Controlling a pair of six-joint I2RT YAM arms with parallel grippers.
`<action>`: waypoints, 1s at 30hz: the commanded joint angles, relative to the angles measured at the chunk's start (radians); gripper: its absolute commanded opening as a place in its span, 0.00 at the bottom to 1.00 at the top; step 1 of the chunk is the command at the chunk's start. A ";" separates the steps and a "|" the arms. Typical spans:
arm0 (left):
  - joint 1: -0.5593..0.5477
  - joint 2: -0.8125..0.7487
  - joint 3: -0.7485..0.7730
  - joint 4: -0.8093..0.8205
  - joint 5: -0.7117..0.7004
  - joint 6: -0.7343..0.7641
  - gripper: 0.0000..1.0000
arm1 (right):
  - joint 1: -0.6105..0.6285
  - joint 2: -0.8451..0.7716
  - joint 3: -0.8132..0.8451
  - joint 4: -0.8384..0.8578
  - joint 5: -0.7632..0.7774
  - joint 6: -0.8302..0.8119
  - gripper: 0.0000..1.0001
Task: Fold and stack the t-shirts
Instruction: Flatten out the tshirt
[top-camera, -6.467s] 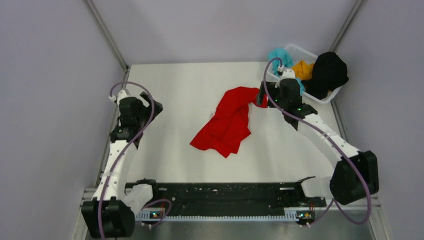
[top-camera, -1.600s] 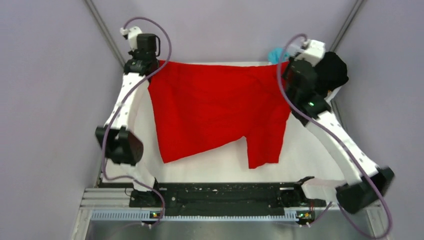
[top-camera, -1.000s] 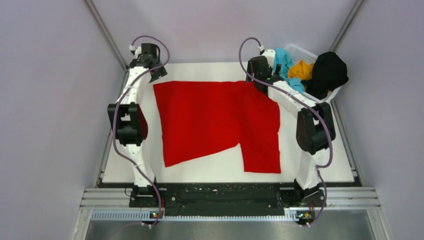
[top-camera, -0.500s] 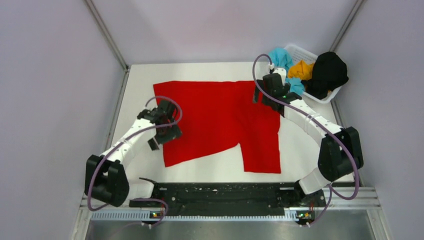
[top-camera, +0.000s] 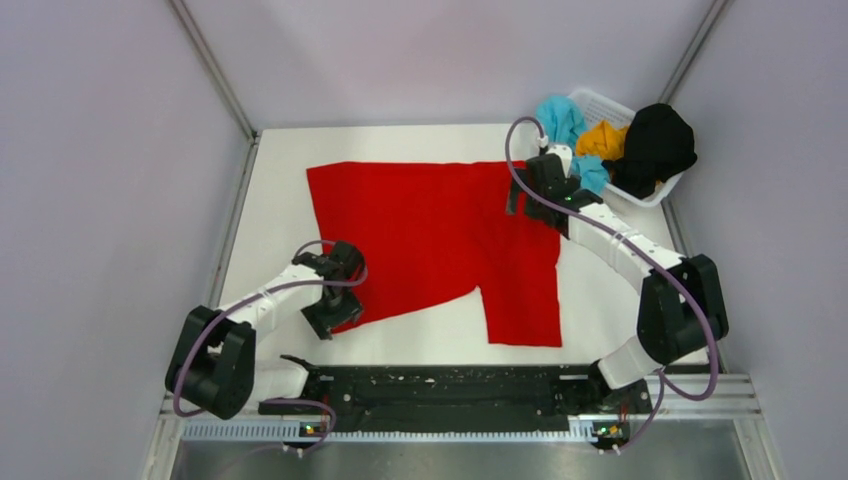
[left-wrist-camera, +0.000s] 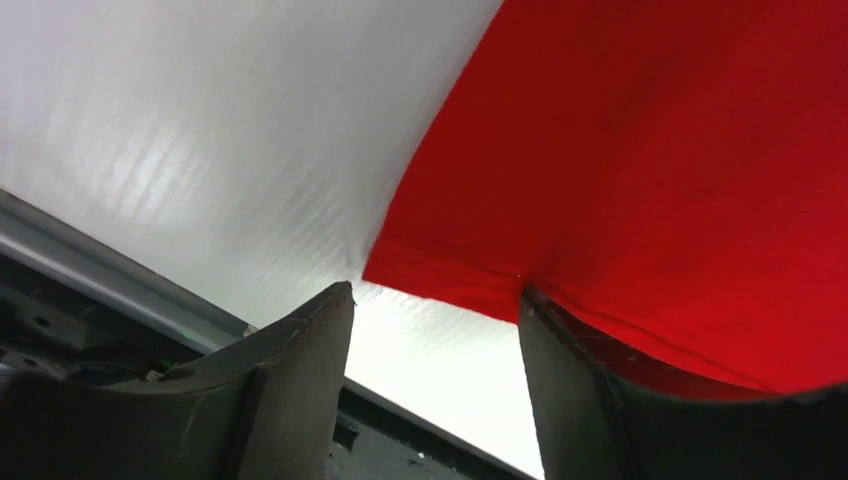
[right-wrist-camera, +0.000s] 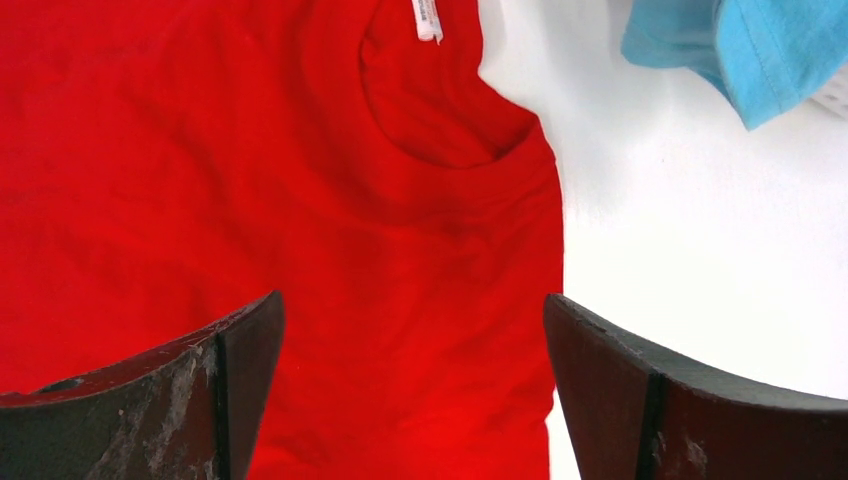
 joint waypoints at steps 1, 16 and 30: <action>-0.002 0.029 -0.014 0.121 -0.054 -0.071 0.65 | -0.009 -0.057 -0.022 0.018 -0.012 0.014 0.99; 0.006 0.077 -0.031 0.237 -0.114 -0.064 0.00 | -0.009 -0.166 -0.084 -0.029 0.041 0.025 0.99; 0.006 -0.020 0.124 0.204 -0.182 0.093 0.00 | 0.034 -0.443 -0.379 -0.530 -0.301 0.201 0.92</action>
